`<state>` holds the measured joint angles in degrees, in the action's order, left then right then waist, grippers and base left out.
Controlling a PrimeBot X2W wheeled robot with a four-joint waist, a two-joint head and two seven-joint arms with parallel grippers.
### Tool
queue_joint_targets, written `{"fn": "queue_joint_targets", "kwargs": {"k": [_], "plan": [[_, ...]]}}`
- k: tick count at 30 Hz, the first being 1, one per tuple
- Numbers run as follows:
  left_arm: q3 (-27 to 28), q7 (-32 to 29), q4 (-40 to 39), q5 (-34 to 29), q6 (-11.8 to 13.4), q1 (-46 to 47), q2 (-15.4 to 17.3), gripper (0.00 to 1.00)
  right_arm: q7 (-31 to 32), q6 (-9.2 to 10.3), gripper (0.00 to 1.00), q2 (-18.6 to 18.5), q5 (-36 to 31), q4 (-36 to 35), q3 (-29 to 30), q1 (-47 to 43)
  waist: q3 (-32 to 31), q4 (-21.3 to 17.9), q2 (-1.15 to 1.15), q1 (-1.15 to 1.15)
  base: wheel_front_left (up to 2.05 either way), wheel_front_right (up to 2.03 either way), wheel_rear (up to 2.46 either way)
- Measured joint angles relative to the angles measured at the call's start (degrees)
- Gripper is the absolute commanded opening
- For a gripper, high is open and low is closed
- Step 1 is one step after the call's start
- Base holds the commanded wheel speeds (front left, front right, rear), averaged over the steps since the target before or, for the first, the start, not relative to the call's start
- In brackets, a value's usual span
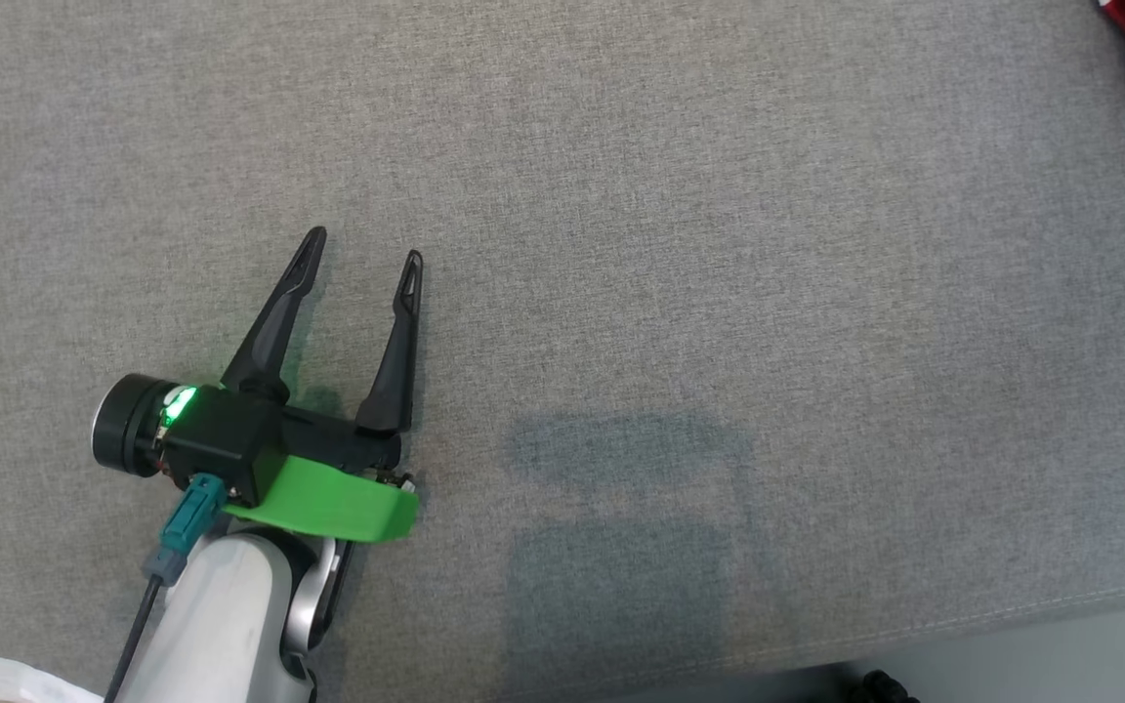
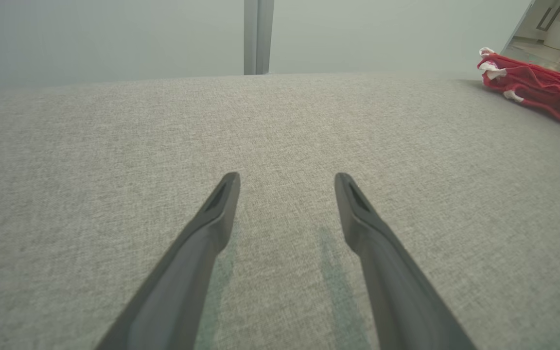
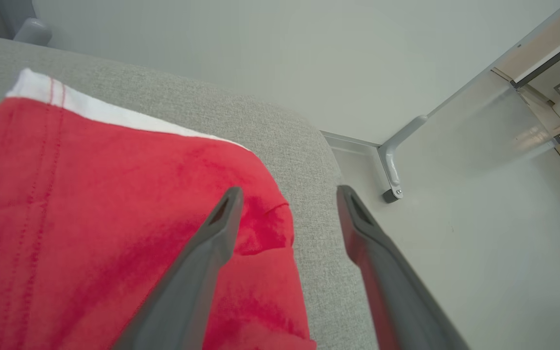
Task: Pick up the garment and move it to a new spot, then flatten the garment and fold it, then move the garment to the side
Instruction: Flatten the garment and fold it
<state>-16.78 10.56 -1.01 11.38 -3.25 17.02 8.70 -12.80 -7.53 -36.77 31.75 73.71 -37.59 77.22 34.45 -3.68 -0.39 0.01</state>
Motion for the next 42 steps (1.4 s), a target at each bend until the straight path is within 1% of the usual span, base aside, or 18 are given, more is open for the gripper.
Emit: {"fn": "queue_joint_targets", "kwargs": {"k": [5,11,15,20,24,27,32,35,37,38,42], "plan": [[0.0,-0.4,-0.2,0.0,0.2,-0.1,0.4,1.00,-0.8,0.00,1.00,1.1,-1.5,0.1,2.4,-1.0,-0.6,-0.8,0.00,0.00,0.00,0.00,0.00],[0.1,-0.3,0.3,0.5,0.7,-0.3,0.7,1.00,-1.9,0.00,1.00,4.3,-3.7,0.1,3.4,-1.1,-2.5,-1.4,0.00,0.00,0.00,0.00,0.00],[0.6,0.6,1.3,0.7,1.2,-0.4,0.7,1.00,-2.0,0.00,1.00,6.2,-3.3,-1.6,4.7,-2.1,-4.6,-1.6,0.00,0.00,0.00,0.00,0.00],[1.8,1.8,3.3,2.1,2.1,-1.2,0.4,1.00,-2.2,0.01,1.00,7.3,-2.7,-9.2,7.3,-5.7,-8.1,-1.6,0.00,0.00,0.00,0.00,0.00],[3.5,3.0,5.7,3.3,2.8,-2.4,0.1,1.00,-2.2,0.00,1.00,9.0,-3.3,-15.1,9.3,-11.6,-11.7,-1.4,0.00,-0.01,0.00,0.00,0.00],[5.0,3.7,7.5,4.2,3.4,-3.4,-0.3,1.00,-2.2,0.01,1.00,10.8,-3.7,-19.4,12.1,-16.1,-14.6,-1.3,0.00,-0.01,0.00,0.00,0.00],[7.1,4.2,9.4,5.1,4.3,-6.7,-1.0,1.00,-2.3,0.01,1.00,14.6,-5.7,-25.7,17.3,-25.6,-19.9,-0.8,0.00,-0.01,0.00,0.00,0.00],[8.4,4.4,10.2,5.7,4.7,-9.0,-1.4,1.00,-2.3,0.01,1.00,17.3,-8.0,-29.8,20.6,-30.9,-23.0,-0.5,0.00,-0.01,0.00,0.00,0.00],[9.5,4.4,10.2,5.7,4.8,-10.6,-1.6,1.00,-2.2,0.01,1.00,18.7,-10.9,-32.4,23.6,-34.4,-25.0,-0.2,0.00,-0.01,0.00,0.00,0.00],[10.5,4.4,10.2,5.9,4.9,-12.0,-1.9,1.00,-2.3,0.03,1.00,20.9,-12.3,-35.5,27.0,-38.5,-26.8,0.1,0.00,-0.01,0.00,0.00,0.00],[11.7,4.5,10.1,6.0,5.0,-15.1,-2.5,1.00,-2.2,0.02,1.00,26.1,-16.5,-42.3,30.6,-47.1,-30.0,1.0,0.00,-0.01,0.00,0.00,0.00]]}}
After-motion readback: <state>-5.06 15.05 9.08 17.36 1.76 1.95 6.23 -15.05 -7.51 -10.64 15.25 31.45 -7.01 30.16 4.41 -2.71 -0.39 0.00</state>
